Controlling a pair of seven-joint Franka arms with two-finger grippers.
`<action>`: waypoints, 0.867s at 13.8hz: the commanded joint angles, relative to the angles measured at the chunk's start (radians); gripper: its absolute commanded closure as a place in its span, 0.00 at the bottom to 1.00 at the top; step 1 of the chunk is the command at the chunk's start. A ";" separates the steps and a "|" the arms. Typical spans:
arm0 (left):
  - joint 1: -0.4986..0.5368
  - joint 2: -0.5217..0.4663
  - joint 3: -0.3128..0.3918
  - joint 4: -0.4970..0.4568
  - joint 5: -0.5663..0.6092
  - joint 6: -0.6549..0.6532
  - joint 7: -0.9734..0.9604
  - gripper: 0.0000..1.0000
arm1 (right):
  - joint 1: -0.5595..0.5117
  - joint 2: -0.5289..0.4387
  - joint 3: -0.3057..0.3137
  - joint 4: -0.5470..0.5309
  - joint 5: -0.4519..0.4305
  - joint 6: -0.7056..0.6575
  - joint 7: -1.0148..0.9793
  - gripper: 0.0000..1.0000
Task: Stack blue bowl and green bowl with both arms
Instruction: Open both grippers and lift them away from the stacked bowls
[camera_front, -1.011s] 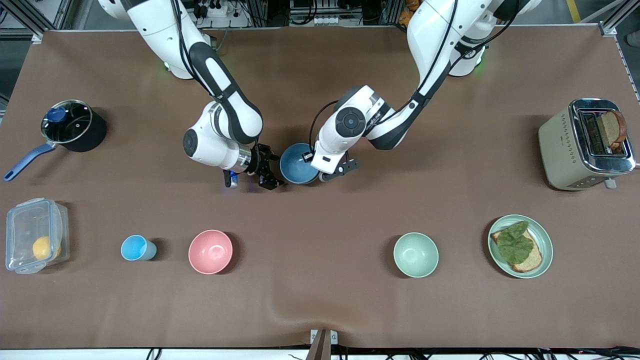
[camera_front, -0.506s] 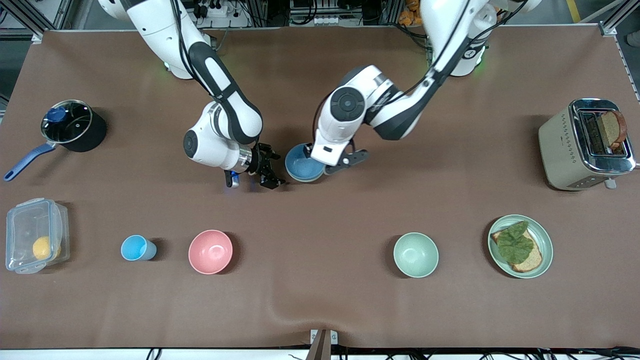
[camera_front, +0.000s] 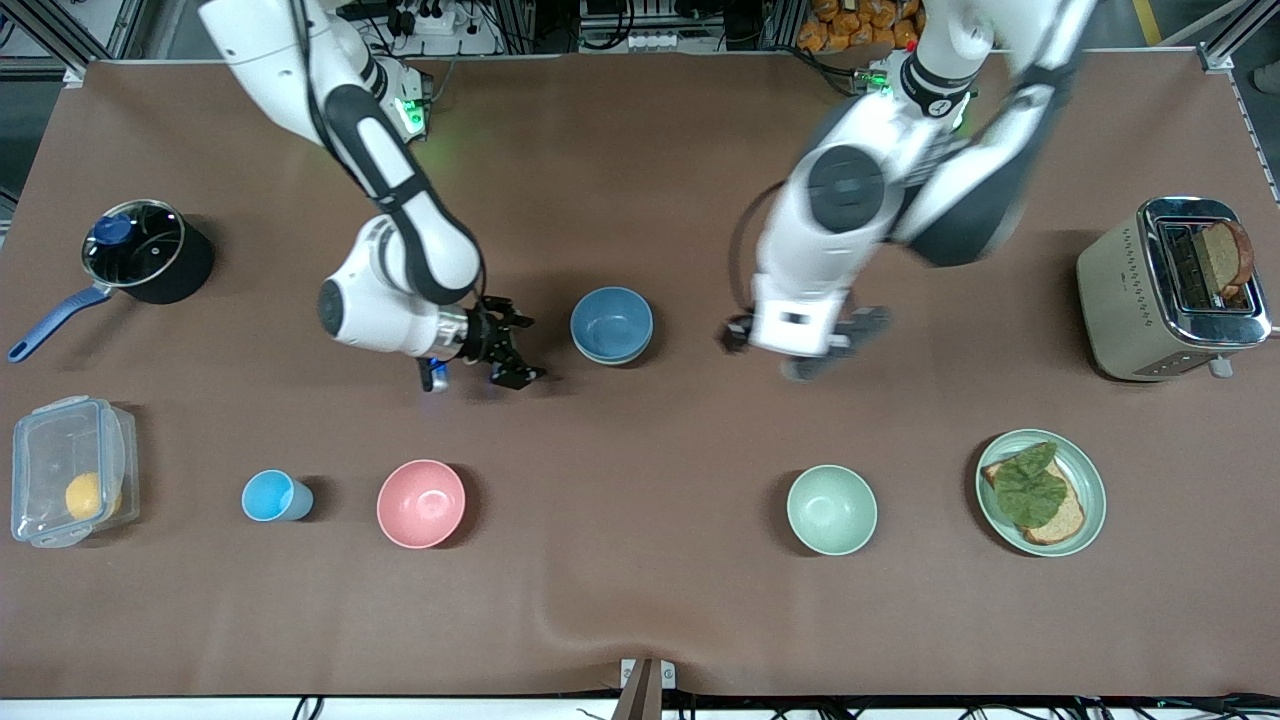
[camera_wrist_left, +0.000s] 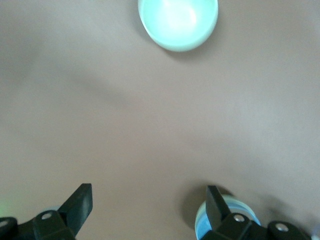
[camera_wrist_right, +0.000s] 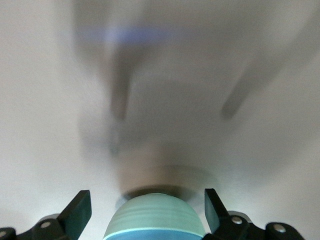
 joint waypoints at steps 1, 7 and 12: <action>0.085 -0.075 -0.009 -0.004 0.020 -0.074 0.084 0.00 | -0.091 -0.052 0.012 -0.008 -0.125 -0.091 -0.006 0.00; 0.323 -0.150 -0.015 0.078 -0.049 -0.219 0.420 0.00 | -0.335 -0.058 0.010 0.098 -0.415 -0.373 -0.167 0.00; 0.349 -0.177 -0.012 0.032 -0.044 -0.220 0.458 0.00 | -0.409 -0.114 0.008 0.265 -0.678 -0.614 -0.167 0.00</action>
